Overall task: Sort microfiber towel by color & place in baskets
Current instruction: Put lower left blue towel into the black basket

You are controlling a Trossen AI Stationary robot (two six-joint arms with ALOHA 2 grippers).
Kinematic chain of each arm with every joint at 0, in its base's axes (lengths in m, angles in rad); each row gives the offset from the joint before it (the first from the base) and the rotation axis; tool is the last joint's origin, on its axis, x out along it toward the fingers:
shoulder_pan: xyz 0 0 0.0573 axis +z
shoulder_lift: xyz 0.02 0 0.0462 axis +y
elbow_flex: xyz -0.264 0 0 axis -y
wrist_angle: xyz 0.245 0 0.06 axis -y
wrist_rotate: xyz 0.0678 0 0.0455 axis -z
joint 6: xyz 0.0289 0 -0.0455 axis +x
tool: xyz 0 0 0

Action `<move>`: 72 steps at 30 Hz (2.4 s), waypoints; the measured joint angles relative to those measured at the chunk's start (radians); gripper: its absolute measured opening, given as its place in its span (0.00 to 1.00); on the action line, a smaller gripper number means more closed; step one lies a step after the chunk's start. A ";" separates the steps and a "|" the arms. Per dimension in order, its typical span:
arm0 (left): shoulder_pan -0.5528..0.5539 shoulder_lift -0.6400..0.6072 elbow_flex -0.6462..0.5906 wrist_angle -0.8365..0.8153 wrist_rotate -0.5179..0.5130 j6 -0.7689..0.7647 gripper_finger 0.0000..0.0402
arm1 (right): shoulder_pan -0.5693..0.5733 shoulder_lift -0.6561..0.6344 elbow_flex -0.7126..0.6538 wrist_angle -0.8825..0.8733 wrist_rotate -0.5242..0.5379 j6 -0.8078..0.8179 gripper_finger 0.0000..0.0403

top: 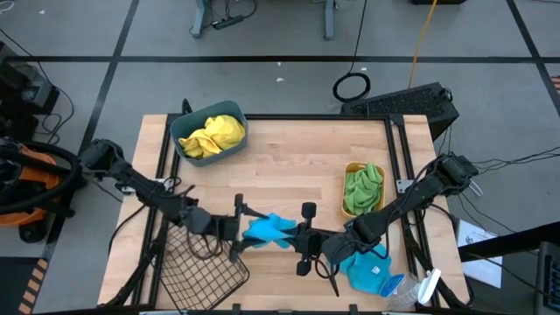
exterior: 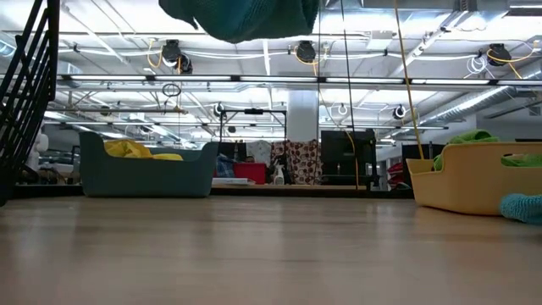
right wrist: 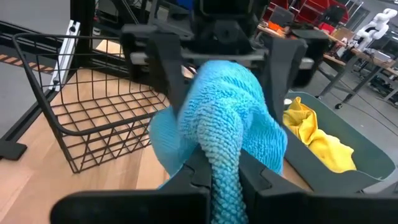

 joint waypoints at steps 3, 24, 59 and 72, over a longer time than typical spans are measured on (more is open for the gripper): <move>0.023 0.000 0.000 -0.010 0.013 -0.003 0.69 | 0.000 0.000 0.000 -0.002 0.000 0.011 0.03; -0.046 -0.088 0.000 -0.112 0.038 -0.050 0.08 | 0.015 0.022 0.002 0.012 -0.023 0.121 0.39; -0.420 -0.474 -0.047 -1.260 0.414 -1.083 0.07 | 0.061 0.023 0.000 0.007 -0.023 0.122 0.65; -0.418 -0.366 -0.047 -1.289 0.310 -1.145 0.38 | 0.061 0.023 0.000 0.006 -0.023 0.122 0.65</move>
